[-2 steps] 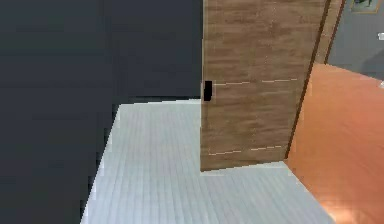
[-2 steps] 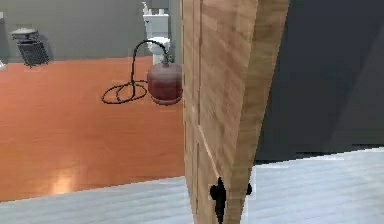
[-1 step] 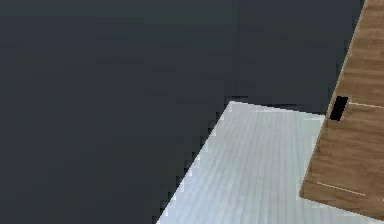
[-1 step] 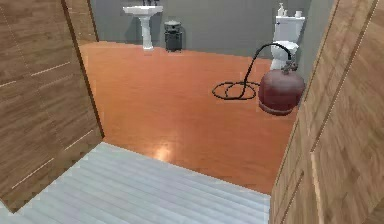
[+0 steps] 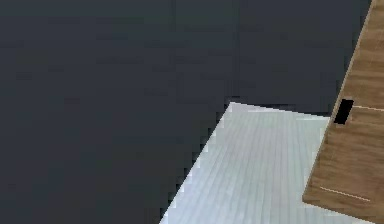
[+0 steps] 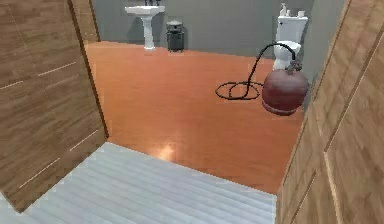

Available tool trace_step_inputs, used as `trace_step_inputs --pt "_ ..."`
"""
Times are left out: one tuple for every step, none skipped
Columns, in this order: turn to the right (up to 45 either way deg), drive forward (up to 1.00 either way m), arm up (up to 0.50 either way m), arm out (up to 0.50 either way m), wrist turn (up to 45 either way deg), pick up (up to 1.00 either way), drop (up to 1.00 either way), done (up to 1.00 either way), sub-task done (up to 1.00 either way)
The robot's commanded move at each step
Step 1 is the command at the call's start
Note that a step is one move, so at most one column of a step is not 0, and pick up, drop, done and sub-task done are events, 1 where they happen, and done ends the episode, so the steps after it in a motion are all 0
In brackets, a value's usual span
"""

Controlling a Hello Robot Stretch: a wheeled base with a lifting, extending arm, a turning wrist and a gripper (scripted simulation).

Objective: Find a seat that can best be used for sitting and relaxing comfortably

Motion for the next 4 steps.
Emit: trace_step_inputs --pt "18.0 0.0 0.0 0.0 0.0 0.0 0.0 0.0 0.0" --pt "0.0 0.15 0.0 0.0 0.0 0.0 0.0 0.0 0.0" --pt "45.0 0.0 0.0 0.0 0.0 0.0 0.0 0.0 0.0" --pt "18.0 0.0 0.0 0.0 0.0 0.0 0.0 0.0 0.0"
